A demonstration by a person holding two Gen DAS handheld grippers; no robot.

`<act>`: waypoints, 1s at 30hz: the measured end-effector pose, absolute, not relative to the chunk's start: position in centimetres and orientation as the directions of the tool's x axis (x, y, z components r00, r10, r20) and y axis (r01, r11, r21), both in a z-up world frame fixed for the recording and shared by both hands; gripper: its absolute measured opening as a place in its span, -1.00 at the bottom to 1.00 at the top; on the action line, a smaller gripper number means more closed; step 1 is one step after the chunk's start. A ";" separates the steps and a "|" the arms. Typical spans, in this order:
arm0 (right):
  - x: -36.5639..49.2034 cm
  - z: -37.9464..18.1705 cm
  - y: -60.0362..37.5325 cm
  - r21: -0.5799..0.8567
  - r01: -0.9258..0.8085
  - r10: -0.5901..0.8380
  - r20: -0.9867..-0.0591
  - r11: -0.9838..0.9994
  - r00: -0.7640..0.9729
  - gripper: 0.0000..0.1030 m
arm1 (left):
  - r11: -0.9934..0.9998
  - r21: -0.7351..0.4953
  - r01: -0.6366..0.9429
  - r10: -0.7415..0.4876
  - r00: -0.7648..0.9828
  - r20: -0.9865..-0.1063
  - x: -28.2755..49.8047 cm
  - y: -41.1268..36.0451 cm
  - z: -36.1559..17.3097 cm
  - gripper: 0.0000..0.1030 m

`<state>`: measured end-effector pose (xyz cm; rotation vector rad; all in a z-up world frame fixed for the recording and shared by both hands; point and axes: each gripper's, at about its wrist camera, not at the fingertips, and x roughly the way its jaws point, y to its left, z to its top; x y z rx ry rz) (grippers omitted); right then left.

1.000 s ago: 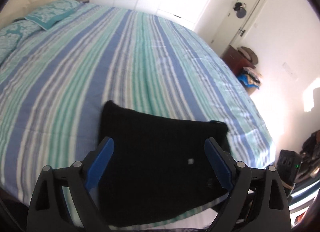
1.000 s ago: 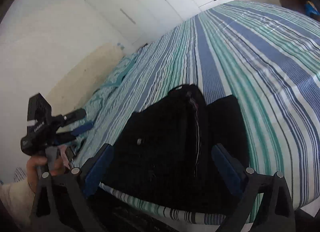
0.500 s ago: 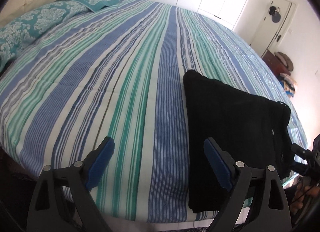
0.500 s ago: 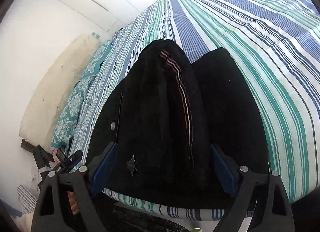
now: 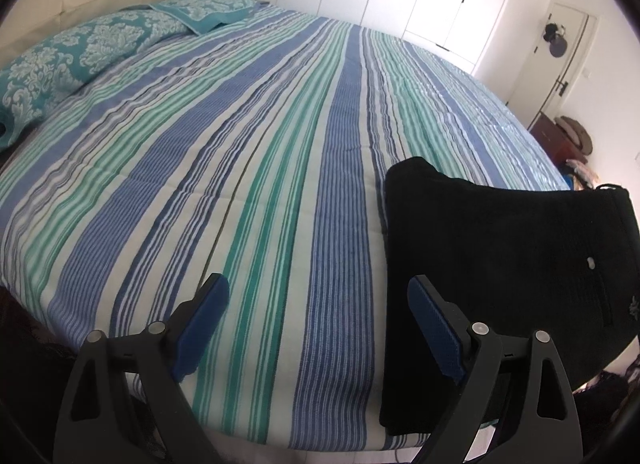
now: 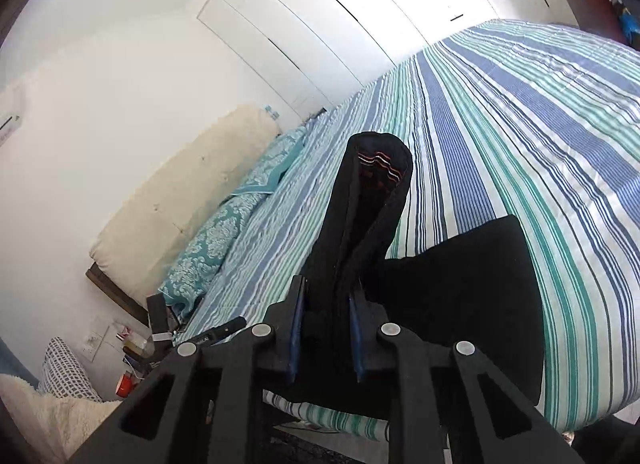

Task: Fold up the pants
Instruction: 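Lower the folded trousers onto the bed and open both grippers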

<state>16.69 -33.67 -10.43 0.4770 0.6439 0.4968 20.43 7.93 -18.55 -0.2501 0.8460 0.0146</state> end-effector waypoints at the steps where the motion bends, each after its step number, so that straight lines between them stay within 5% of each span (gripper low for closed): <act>1: 16.4 -10.5 -34.2 0.561 -0.274 0.560 -0.437 0.781 0.704 -0.61 | 0.973 -0.209 -0.100 -0.091 0.666 -0.740 20.4 7.6 -18.5 0.79; 5: 16.5 -12.4 -37.2 0.582 -0.151 0.495 -0.494 0.799 0.715 -0.61 | 0.981 -0.188 -0.045 -0.109 0.674 -0.730 20.4 6.2 -18.2 0.79; 9: 17.9 -17.8 -39.7 0.494 0.105 0.346 -0.730 0.863 0.589 -0.61 | 0.987 -0.155 0.030 -0.134 0.686 -0.715 20.0 3.8 -17.7 0.79; 12: 17.9 -18.7 -41.0 0.541 0.159 0.358 -0.721 0.826 0.594 -0.47 | 0.986 -0.087 0.144 -0.163 0.696 -0.699 19.5 0.5 -17.3 0.79; 15: 17.7 -16.6 -40.4 0.404 0.147 0.243 -0.761 0.903 0.601 0.07 | 0.960 -0.051 0.274 -0.222 0.642 -0.734 19.5 -3.5 -18.1 0.90; 18: 17.0 -12.7 -39.3 0.327 0.059 0.186 -0.665 0.943 0.723 0.07 | 0.936 0.022 0.351 -0.190 0.558 -0.807 19.8 -6.6 -21.0 0.92; 21: 18.8 -9.8 -36.2 0.310 -0.138 0.304 -0.585 0.941 0.752 0.08 | 0.938 0.060 0.342 -0.174 0.613 -0.771 18.7 -7.0 -21.3 0.96; 25: 23.0 -10.1 -31.7 0.286 -0.337 0.442 -0.594 0.897 0.672 0.09 | 0.937 0.026 0.347 -0.197 0.589 -0.784 18.6 -6.3 -21.2 0.98; 27: 25.2 -12.6 -31.4 0.260 -0.291 0.389 -0.669 0.921 0.633 0.11 | 0.937 0.015 0.348 -0.205 0.586 -0.784 18.4 -6.0 -21.2 0.98; 28: 26.4 -14.5 -32.0 0.253 -0.228 0.340 -0.721 0.940 0.603 0.09 | 0.938 0.007 0.346 -0.209 0.583 -0.785 18.4 -5.7 -21.2 0.98; 30: 27.0 -17.2 -34.3 0.285 -0.138 0.310 -0.747 0.948 0.588 -0.67 | 0.941 -0.013 0.338 -0.217 0.573 -0.790 18.4 -5.5 -21.1 0.98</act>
